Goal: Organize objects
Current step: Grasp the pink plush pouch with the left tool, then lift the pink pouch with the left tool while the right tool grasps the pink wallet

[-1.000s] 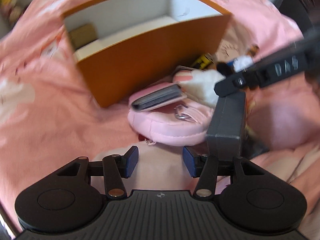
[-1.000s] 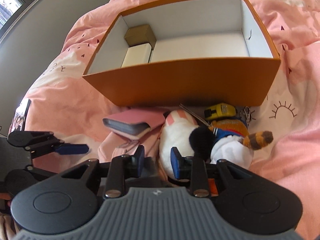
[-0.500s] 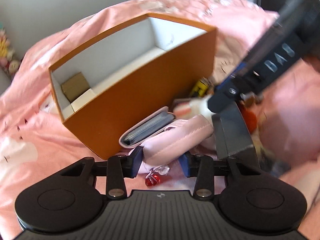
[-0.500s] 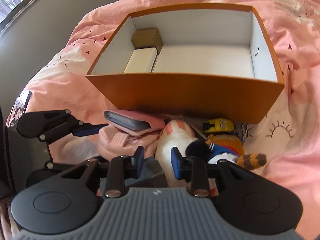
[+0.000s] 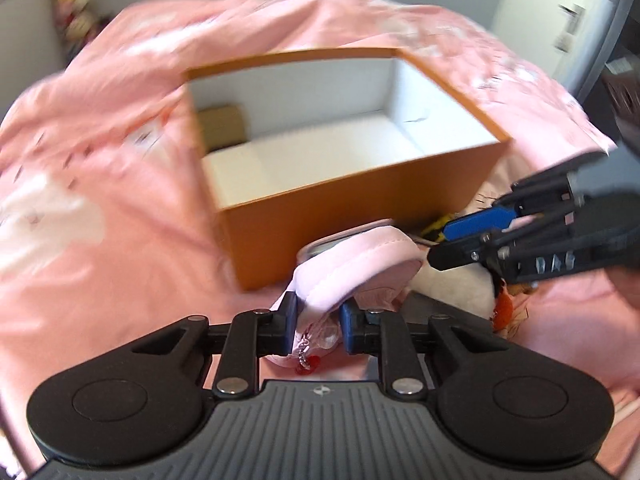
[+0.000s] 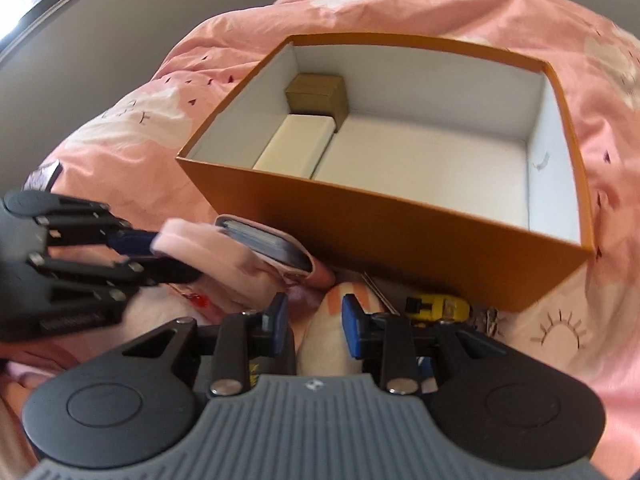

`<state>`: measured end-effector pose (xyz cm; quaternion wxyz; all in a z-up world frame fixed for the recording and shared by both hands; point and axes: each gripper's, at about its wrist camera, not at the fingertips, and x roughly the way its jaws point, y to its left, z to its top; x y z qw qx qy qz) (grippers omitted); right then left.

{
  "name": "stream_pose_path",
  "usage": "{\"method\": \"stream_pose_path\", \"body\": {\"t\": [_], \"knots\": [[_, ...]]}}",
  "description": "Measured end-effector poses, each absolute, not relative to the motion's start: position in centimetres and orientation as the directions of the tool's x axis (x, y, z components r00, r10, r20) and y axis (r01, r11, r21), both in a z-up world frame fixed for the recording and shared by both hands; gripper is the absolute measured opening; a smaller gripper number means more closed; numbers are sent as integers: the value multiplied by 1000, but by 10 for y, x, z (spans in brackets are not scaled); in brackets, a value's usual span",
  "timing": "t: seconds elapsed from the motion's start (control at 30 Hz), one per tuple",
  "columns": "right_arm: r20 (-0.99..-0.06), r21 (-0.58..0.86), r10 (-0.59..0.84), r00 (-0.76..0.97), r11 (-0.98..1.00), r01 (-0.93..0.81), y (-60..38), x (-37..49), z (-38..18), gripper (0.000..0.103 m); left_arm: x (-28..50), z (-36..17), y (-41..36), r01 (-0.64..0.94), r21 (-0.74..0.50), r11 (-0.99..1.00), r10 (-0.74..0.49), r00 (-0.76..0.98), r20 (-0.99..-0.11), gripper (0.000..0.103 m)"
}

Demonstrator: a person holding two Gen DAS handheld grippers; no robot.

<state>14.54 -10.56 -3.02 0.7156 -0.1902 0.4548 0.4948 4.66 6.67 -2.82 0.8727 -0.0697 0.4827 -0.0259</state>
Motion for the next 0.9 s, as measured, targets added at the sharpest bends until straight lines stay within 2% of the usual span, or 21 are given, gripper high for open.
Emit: {"method": "stream_pose_path", "body": {"t": [0.03,0.13,0.33,0.43,0.5,0.6,0.8,0.9], "knots": [[-836,157,540,101,412,-898,-101,143,-31,33,48,-27,74,-59,-173,983,-118,520,-846,24],[-830,90,545,117,338,-937,-88,137,-37,46,52,-31,91,-130,-232,964,-136,510,-849,25],[-830,-26,539,143,219,-975,-70,132,-56,46,55,-43,95,-142,-238,961,-126,540,-832,30],[-832,-31,536,143,213,-977,-65,137,-66,45,52,-43,99,-128,-249,960,-136,562,-816,40],[-829,-19,542,140,221,-975,-63,140,-72,45,49,-41,98,-110,-243,964,-138,572,-808,58],[-817,21,565,118,234,-972,-63,144,-79,43,44,-39,92,-39,-192,981,-136,568,-812,69],[-801,65,592,91,237,-969,-61,144,-87,39,39,-50,74,92,-82,992,-117,498,-859,70],[-797,67,597,90,235,-970,-62,143,-87,39,41,-57,63,93,-15,996,-61,513,-856,67]]}}
